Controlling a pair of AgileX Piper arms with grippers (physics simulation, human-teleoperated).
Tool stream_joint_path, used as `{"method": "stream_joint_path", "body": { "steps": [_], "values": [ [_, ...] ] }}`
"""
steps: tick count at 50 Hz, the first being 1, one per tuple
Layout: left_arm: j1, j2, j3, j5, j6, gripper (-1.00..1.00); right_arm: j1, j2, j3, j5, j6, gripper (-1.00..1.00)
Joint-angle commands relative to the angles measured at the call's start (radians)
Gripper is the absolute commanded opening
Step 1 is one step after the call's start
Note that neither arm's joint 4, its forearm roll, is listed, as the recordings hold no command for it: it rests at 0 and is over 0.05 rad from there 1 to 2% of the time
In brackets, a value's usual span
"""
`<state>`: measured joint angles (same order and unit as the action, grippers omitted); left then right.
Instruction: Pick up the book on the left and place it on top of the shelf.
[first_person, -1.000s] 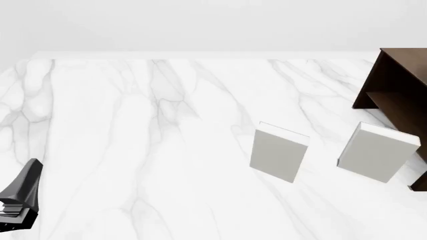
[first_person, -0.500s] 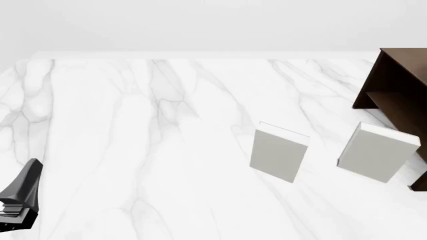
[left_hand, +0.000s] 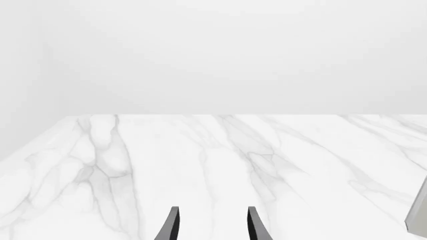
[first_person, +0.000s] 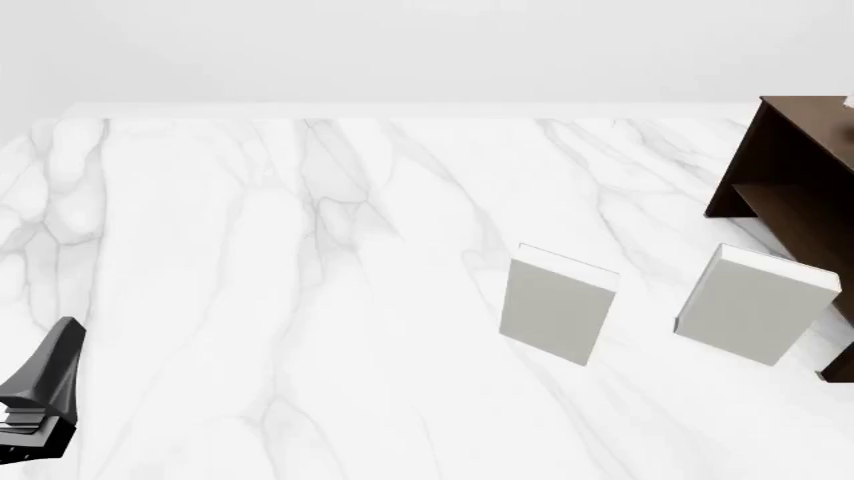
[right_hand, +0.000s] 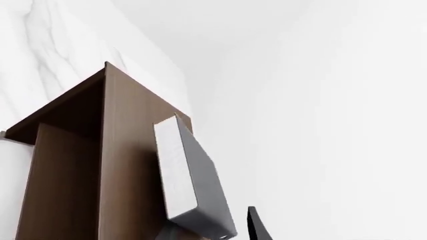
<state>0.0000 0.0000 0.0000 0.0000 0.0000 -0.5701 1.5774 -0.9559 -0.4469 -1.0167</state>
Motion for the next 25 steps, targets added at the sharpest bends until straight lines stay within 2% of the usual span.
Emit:
{"method": "stream_joint_path", "body": {
  "steps": [1,2,3,4,25],
  "values": [
    [0.0,0.0,0.0,0.0,0.0,1.0,0.039,-0.034,0.088,-0.018,0.042,1.0],
    [0.0,0.0,0.0,0.0,0.0,1.0,0.039,-0.034,0.088,-0.018,0.042,1.0],
    [0.0,0.0,0.0,0.0,0.0,1.0,0.05,-0.048,0.094,-0.01,0.072,1.0],
    [0.0,0.0,0.0,0.0,0.0,1.0,0.053,-0.05,0.101,-0.015,0.077,1.0],
    [0.0,0.0,0.0,0.0,0.0,1.0,0.074,-0.162,0.213,-0.019,0.125,1.0]
  ]
}}
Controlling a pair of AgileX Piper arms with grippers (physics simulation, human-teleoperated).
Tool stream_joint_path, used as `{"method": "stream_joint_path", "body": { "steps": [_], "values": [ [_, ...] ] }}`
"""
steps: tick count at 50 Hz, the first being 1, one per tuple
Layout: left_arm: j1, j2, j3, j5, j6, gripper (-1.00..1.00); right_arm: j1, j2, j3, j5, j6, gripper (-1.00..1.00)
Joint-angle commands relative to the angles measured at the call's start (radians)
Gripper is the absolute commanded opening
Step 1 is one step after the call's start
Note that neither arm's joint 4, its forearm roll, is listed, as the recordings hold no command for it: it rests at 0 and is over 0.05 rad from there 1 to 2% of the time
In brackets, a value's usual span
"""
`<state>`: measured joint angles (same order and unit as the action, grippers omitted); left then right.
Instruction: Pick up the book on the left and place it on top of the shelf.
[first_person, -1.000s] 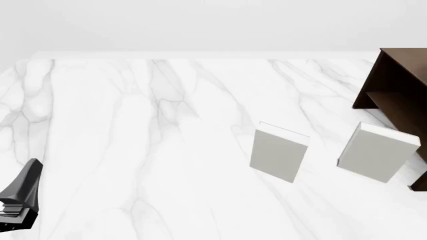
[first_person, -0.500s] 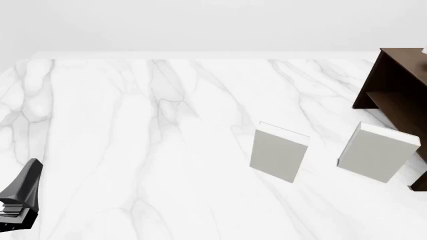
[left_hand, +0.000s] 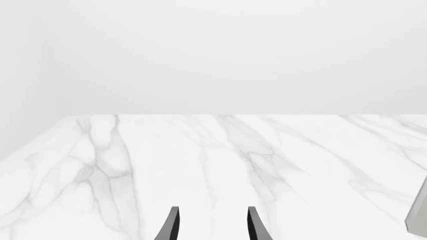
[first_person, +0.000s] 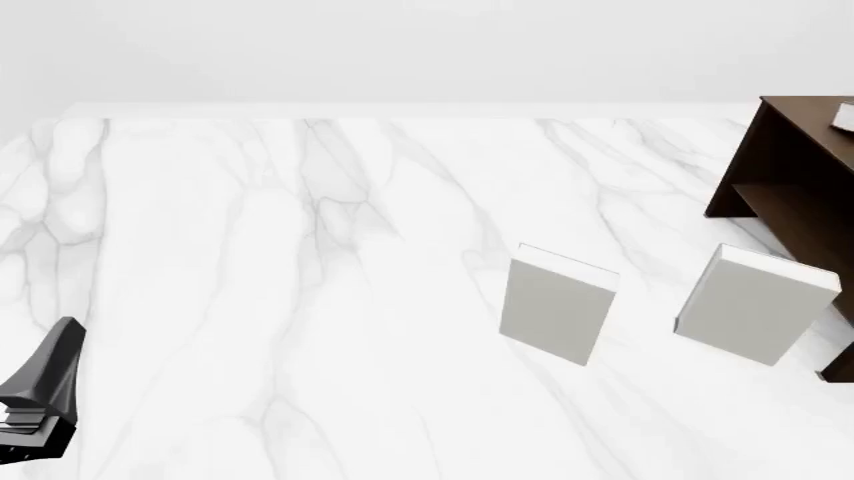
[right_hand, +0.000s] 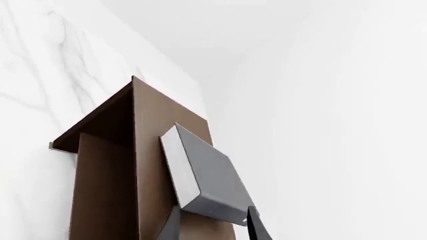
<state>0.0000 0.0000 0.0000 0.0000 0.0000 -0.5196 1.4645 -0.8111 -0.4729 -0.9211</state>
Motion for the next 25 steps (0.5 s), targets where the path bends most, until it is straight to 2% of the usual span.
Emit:
{"method": "stream_joint_path", "body": {
  "steps": [1,18,25],
  "values": [
    [0.0,0.0,0.0,0.0,0.0,1.0,0.024,-0.051,0.073,0.004,0.028,1.0],
    [0.0,0.0,0.0,0.0,0.0,1.0,0.035,-0.102,0.095,0.017,0.055,1.0],
    [0.0,0.0,0.0,0.0,0.0,1.0,0.056,-0.155,0.067,0.055,0.084,1.0]
  ]
}}
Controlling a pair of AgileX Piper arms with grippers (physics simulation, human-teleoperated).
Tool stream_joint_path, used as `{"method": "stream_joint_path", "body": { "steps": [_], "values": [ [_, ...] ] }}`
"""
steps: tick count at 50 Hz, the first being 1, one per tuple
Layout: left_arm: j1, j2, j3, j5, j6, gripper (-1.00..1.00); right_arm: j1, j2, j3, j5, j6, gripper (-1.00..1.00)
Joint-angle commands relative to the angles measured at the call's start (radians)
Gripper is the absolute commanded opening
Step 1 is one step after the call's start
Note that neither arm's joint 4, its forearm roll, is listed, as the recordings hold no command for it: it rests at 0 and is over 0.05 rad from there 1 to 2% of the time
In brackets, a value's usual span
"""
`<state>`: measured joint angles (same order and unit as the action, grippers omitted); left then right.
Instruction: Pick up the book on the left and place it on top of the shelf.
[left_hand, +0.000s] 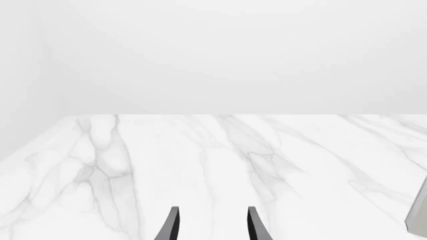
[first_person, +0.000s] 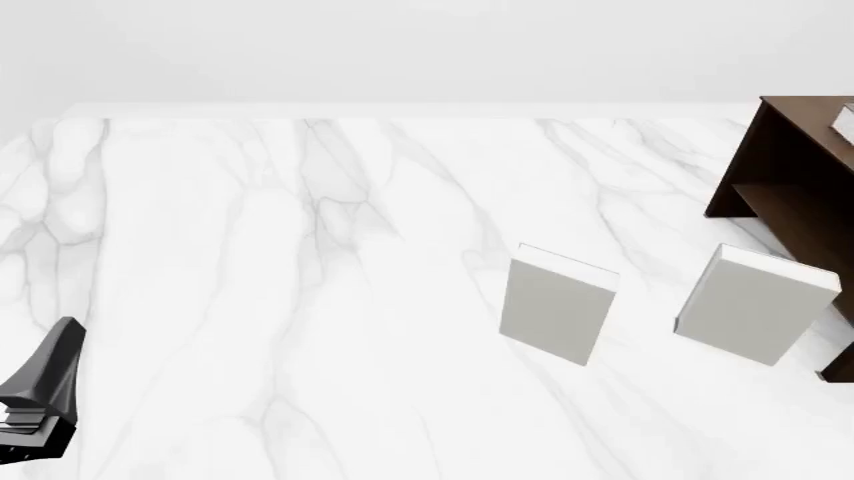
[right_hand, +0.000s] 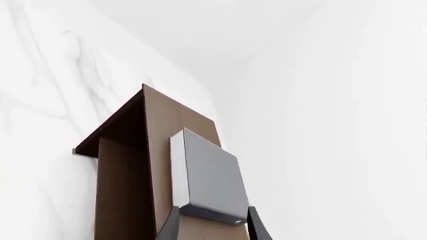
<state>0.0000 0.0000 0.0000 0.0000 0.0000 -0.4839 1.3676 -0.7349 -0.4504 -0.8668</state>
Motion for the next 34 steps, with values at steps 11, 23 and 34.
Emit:
{"method": "stream_joint_path", "body": {
  "steps": [11,23,34],
  "values": [
    [0.0,0.0,0.0,0.0,0.0,1.0,0.029,-0.156,0.03,0.062,0.052,1.0],
    [0.0,0.0,0.0,0.0,0.0,1.0,0.051,-0.238,0.044,0.092,0.086,1.0],
    [0.0,0.0,0.0,0.0,0.0,1.0,0.094,-0.306,0.083,0.115,0.112,1.0]
  ]
}}
